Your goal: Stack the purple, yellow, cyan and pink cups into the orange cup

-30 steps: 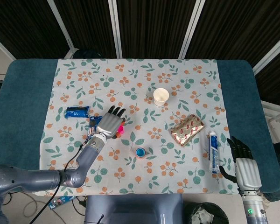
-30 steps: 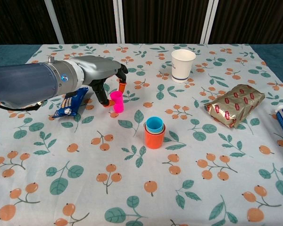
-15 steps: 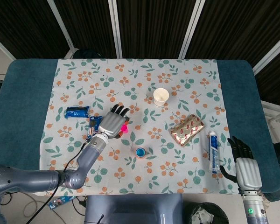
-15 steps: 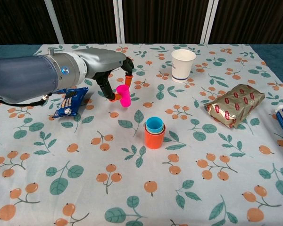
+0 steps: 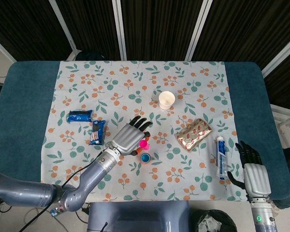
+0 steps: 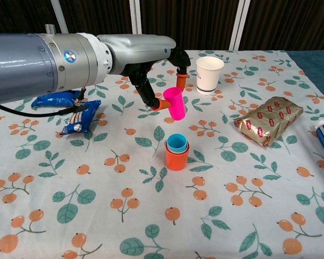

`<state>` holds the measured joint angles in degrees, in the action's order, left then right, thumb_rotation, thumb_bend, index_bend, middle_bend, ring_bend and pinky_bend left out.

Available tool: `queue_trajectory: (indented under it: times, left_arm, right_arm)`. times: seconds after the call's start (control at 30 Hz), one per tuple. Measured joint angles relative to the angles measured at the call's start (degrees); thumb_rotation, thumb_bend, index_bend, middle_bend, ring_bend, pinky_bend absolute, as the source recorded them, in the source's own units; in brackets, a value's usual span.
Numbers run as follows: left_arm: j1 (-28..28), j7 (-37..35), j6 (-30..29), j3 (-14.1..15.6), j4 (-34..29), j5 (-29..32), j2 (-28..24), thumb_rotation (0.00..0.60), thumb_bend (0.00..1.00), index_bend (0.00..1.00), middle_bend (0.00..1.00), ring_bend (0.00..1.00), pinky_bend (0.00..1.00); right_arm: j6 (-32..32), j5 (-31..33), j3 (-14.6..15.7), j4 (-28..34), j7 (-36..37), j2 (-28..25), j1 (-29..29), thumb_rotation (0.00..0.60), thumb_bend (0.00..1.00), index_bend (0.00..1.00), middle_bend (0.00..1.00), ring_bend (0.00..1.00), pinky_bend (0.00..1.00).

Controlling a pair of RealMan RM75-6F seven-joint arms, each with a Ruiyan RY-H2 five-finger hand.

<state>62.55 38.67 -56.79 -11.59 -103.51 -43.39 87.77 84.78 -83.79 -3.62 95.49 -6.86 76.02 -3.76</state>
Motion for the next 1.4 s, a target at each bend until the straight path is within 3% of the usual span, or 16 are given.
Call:
queue_trajectory:
  times: [0.53, 1.4]
  left_arm:
    - [1.4, 1.1, 0.4, 2.4, -3.4, 0.8, 0.2, 0.6, 0.34, 0.48, 0.1, 0.0, 0.0]
    - [2.8, 3.1, -0.2, 5.1, 0.7, 2.1, 3.7, 0.6, 0.34, 0.48, 0.1, 0.0, 0.0]
  right_arm:
    - [0.6, 0.5, -0.6, -0.4, 0.3, 0.2, 0.2, 0.6, 0.36, 0.02, 0.0, 0.0, 0.1]
    - [0.9, 0.7, -0.9, -0.1, 0.8, 0.0, 0.4, 0.6, 0.36, 0.02, 0.0, 0.0, 0.1]
